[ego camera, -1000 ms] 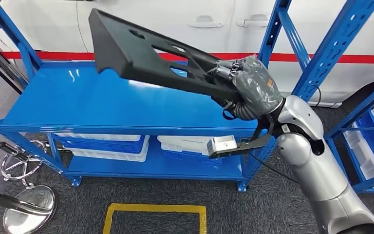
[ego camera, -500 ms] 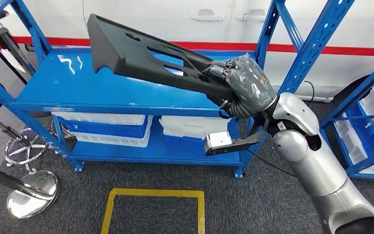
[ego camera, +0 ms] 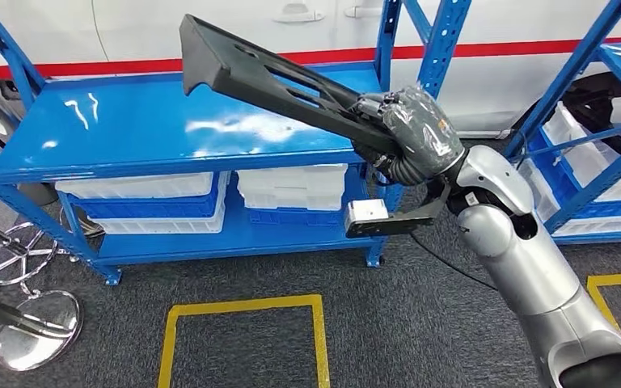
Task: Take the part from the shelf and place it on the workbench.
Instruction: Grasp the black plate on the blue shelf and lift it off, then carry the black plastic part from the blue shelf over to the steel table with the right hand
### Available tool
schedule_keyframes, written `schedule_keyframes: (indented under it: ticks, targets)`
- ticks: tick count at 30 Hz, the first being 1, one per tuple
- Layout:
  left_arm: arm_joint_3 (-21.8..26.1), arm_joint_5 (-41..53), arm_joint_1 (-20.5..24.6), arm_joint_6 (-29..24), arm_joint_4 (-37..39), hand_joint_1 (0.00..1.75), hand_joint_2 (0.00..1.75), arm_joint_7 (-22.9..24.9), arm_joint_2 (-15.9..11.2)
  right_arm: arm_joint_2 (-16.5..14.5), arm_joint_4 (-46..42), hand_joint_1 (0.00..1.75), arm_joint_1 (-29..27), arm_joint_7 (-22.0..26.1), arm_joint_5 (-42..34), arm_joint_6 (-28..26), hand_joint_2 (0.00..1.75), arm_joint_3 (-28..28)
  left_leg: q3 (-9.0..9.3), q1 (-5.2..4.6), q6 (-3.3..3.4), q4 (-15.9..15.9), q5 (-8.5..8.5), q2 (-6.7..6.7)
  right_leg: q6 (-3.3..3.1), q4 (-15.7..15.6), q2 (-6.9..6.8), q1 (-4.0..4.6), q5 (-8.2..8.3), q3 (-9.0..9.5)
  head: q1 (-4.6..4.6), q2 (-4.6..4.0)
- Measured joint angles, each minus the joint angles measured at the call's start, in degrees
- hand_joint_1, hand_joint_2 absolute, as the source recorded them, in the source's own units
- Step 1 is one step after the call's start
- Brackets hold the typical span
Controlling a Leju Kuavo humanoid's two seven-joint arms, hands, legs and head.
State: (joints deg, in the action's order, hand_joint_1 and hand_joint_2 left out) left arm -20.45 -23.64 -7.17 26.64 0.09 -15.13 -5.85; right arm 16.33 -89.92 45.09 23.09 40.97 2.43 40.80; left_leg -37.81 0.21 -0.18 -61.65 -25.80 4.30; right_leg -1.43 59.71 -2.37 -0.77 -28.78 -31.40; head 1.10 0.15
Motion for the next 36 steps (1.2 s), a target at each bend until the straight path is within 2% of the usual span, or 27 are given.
schedule_keyframes:
  ticks: [2,3,4,5,6,8,10,11,12,14,15,16,18,19,20,21,22,23,25,26,27,28,30,32,34,35,36]
  targets:
    - [0.0,0.5,0.0,0.3,0.0,0.0,1.75,0.1,-0.2,-0.7,1.4,1.75,0.6,-0.3,0.0,0.4,1.75,0.0,-1.55,0.16,-0.44,-5.7,-5.81,-2.74,-0.56,0.0,1.01,0.03,1.52,-1.69,0.02,0.0]
    - [0.0,0.7,0.1,0.4,0.0,0.0,1.75,0.1,-0.3,-1.0,2.1,1.75,1.0,-0.4,0.0,0.6,1.75,-0.1,-2.19,0.14,-0.44,-9.2,-8.19,-3.48,-0.68,0.0,1.65,0.11,2.31,-2.71,0.02,0.0]
    - [0.0,0.9,0.1,0.4,0.0,0.0,1.75,0.2,-0.4,-1.4,2.8,1.75,1.2,-0.5,0.0,0.7,1.75,-0.1,-2.4,0.12,-0.34,-12.0,-9.19,-3.8,-0.68,0.1,2.34,0.2,3.09,-3.72,0.02,0.0]
    - [0.0,1.0,0.3,0.5,0.0,0.0,1.75,0.2,-0.5,-1.7,3.4,1.75,1.4,-0.5,0.0,0.7,1.75,-0.1,-1.94,0.08,-0.14,-13.5,-8.85,-3.94,-0.66,0.2,2.98,0.29,3.84,-4.74,0.02,0.0]
    - [0.0,1.2,0.4,0.6,0.0,0.0,1.75,0.2,-0.6,-1.9,4.0,1.75,1.6,-0.5,0.0,0.8,1.75,-0.1,-0.58,0.04,0.14,-12.9,-7.43,-4.08,-0.61,0.3,3.59,0.37,4.56,-5.69,0.02,0.0]
    - [0.0,1.5,0.7,0.7,0.0,0.0,1.75,0.2,-0.9,-2.2,5.0,1.75,1.8,-0.6,0.0,1.0,1.75,-0.2,4.57,-0.07,1.0,-6.6,-4.72,-5.47,-0.42,0.5,4.69,0.44,5.87,-7.25,0.02,0.0]
    - [0.0,1.9,0.8,0.9,0.0,0.0,1.75,0.2,-1.3,-2.7,5.7,1.75,2.5,-0.6,-0.1,1.5,1.75,-0.4,9.65,-0.21,1.61,1.1,-4.84,-7.63,0.06,0.5,5.74,0.41,7.15,-8.13,0.02,0.0]
    - [0.0,2.2,0.9,1.0,0.0,0.0,1.75,0.3,-1.4,-3.1,6.2,1.75,2.9,-0.6,-0.1,1.7,1.75,-0.4,10.82,-0.34,1.74,3.3,-5.29,-8.26,0.41,0.3,6.24,0.27,7.83,-8.33,0.02,0.0]
    - [0.0,2.4,1.0,1.1,0.0,0.0,1.75,0.3,-1.5,-3.3,6.7,1.75,3.4,-0.5,-0.2,1.8,1.75,-0.5,11.12,-0.46,1.72,4.2,-5.2,-8.11,0.82,-0.1,6.8,0.17,8.57,-8.44,0.05,0.0]
    - [0.0,2.8,1.3,1.3,0.0,0.0,1.75,0.5,-1.8,-3.7,7.7,1.75,4.0,-0.4,-0.3,2.1,1.75,-0.5,10.38,-0.27,2.0,4.9,-3.8,-6.89,1.46,-0.4,6.85,0.12,8.97,-8.95,0.07,0.01]
    - [0.0,3.0,1.5,1.3,0.0,0.0,1.75,0.5,-1.9,-3.7,8.1,1.75,4.2,-0.4,-0.3,2.2,1.75,-0.5,9.83,-0.14,2.37,5.1,-2.99,-6.17,1.65,0.4,6.05,0.22,7.65,-9.5,-0.01,0.01]
    - [0.0,3.1,1.7,1.4,0.0,0.0,1.75,0.6,-1.9,-3.8,8.5,1.75,4.4,-0.4,-0.2,2.3,1.75,-0.5,9.14,-0.03,2.68,5.3,-2.18,-5.44,1.78,2.3,4.87,0.22,5.23,-10.24,-0.07,0.01]
    - [0.0,3.5,1.8,1.5,0.0,0.0,1.75,0.7,-2.0,-4.3,9.1,1.75,4.6,-0.3,-0.2,2.5,1.75,-0.4,7.34,-0.25,3.09,5.1,-0.87,-3.99,2.12,9.4,2.98,-0.02,-0.77,-11.92,-0.19,0.0]
    - [0.0,3.7,1.8,1.6,0.0,0.0,1.75,0.7,-2.0,-4.6,9.3,1.75,4.7,-0.3,-0.2,2.5,1.75,-0.4,6.33,-0.31,3.03,4.9,-0.27,-3.26,2.33,13.2,2.65,-0.17,-2.23,-12.44,-0.18,0.0]
    - [0.0,3.9,1.8,1.6,0.0,0.0,1.75,0.7,-2.1,-4.8,9.6,1.75,4.8,-0.3,-0.2,2.6,1.75,-0.4,5.32,-0.34,2.97,4.6,0.3,-2.54,2.52,16.0,2.53,-0.28,-2.2,-12.42,-0.2,0.0]
    - [0.0,4.2,1.9,1.7,0.0,0.0,1.75,0.7,-2.1,-5.0,9.9,1.75,4.8,-0.3,-0.2,2.6,1.75,-0.4,4.32,-0.37,2.87,4.3,0.82,-1.92,2.65,16.9,2.44,-0.37,-0.83,-11.5,-0.2,0.0]
    - [0.0,4.4,2.0,1.8,0.0,0.0,1.75,0.7,-2.2,-5.2,10.1,1.75,4.8,-0.3,-0.2,2.7,1.75,-0.4,3.35,-0.39,2.75,3.9,1.28,-1.35,2.69,15.9,2.22,-0.45,0.89,-9.57,-0.21,0.0]
    - [0.0,4.7,2.2,1.8,0.0,0.0,1.75,0.7,-2.3,-5.4,10.4,1.75,5.0,-0.3,-0.2,2.7,1.75,-0.3,2.53,-0.44,2.59,3.6,1.7,-0.88,2.55,12.7,1.54,-0.42,1.73,-6.54,-0.22,0.0]
    - [0.0,5.0,2.3,2.0,0.0,0.0,1.75,0.7,-2.4,-5.9,10.7,1.75,5.4,-0.3,-0.2,2.7,1.75,-0.3,1.45,-0.55,2.08,3.0,2.46,-0.04,2.02,4.1,-0.12,0.04,0.21,-0.13,-0.19,0.0]
    - [0.0,5.1,2.3,2.0,0.0,0.0,1.75,0.7,-2.5,-6.1,10.8,1.75,5.8,-0.3,-0.2,2.7,1.75,-0.3,1.29,-0.51,1.75,3.0,2.91,0.39,1.64,1.1,-0.65,0.39,-0.78,1.74,-0.2,0.0]
    - [0.0,5.2,2.3,2.1,0.0,0.0,1.75,0.7,-2.6,-6.3,10.9,1.75,6.1,-0.3,-0.2,2.8,1.75,-0.3,1.22,-0.44,1.37,3.1,3.45,0.89,1.3,-0.6,-0.63,0.71,-1.18,2.37,-0.2,0.0]
    - [0.0,5.3,2.4,2.1,0.0,0.0,1.75,0.7,-2.7,-6.4,11.0,1.75,6.4,-0.3,-0.2,2.8,1.75,-0.3,1.17,-0.36,0.99,3.4,3.92,1.24,0.85,-1.0,-0.31,0.74,-0.61,2.06,-0.21,0.0]
    - [0.0,5.6,2.5,2.3,0.0,0.0,1.75,0.7,-2.9,-6.7,11.2,1.75,6.7,-0.3,-0.2,2.9,1.75,-0.2,0.55,-0.13,0.19,2.4,2.52,-0.1,0.01,-1.8,0.28,0.53,0.8,1.22,-0.23,0.0]
    - [0.0,6.0,2.5,2.4,0.0,0.0,1.75,0.7,-3.1,-7.1,11.4,1.75,6.8,-0.3,-0.2,3.1,1.75,0.0,-0.89,0.1,-0.38,-2.2,-2.69,-2.77,-0.71,-2.0,0.89,0.35,2.35,-0.2,-0.21,0.0]
    - [0.0,6.4,2.3,2.6,0.0,0.0,1.75,0.7,-3.2,-7.3,11.5,1.75,6.8,-0.3,-0.1,3.2,1.75,0.2,-2.49,0.2,-0.62,-9.6,-7.36,-3.86,-0.97,-1.9,1.94,0.4,3.94,-2.32,-0.19,0.0]
    - [0.0,6.5,2.3,2.6,0.0,0.0,1.75,0.6,-3.3,-7.4,11.6,1.75,6.8,-0.3,-0.1,3.3,1.75,0.3,-2.65,0.25,-0.69,-12.3,-7.79,-3.95,-0.91,-1.7,2.57,0.39,4.76,-3.46,-0.19,0.0]
    - [0.0,6.7,2.4,2.7,0.0,0.0,1.75,0.6,-3.4,-7.4,11.6,1.75,6.8,-0.3,-0.1,3.4,1.75,0.4,-1.97,0.34,-0.74,-13.3,-6.83,-3.99,-0.76,-1.5,3.16,0.33,5.53,-4.61,-0.19,0.0]
